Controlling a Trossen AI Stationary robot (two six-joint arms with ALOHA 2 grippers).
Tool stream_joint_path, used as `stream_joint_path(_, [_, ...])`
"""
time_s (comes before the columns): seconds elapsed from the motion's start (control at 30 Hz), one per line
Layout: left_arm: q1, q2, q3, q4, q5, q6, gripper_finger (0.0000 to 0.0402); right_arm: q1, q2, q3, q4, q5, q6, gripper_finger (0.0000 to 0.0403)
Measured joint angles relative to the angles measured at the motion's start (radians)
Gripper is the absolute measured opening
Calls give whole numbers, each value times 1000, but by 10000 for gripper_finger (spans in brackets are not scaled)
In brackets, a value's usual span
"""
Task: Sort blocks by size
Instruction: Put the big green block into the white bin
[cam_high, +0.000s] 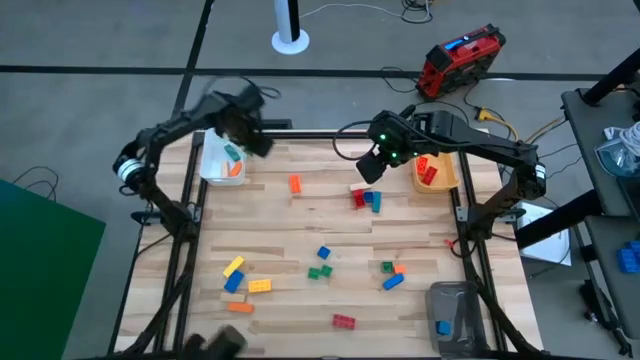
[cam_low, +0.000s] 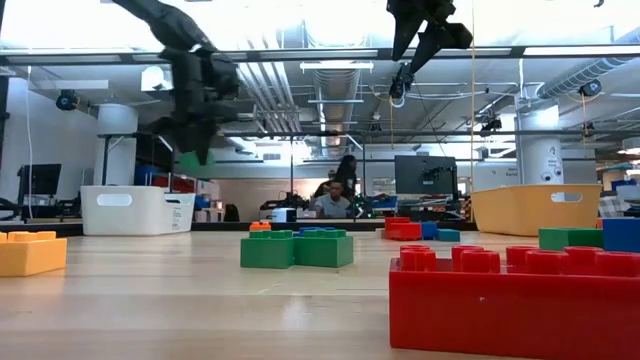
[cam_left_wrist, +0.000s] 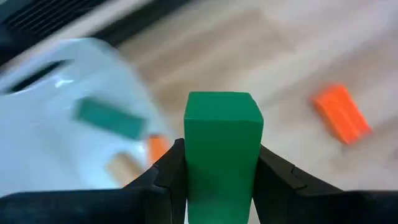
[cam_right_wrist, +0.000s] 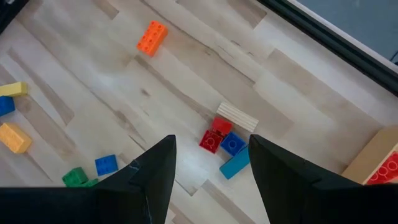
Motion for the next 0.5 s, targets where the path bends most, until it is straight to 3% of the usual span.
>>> stream_joint_path(0.2, [173, -9, -2, -36, 0, 16, 116, -9, 0, 0, 3, 0, 0, 192])
stream_joint_path(0.5, [239, -9, -2, -39, -1, 60, 117, -24, 0, 0, 4, 1, 0, 192])
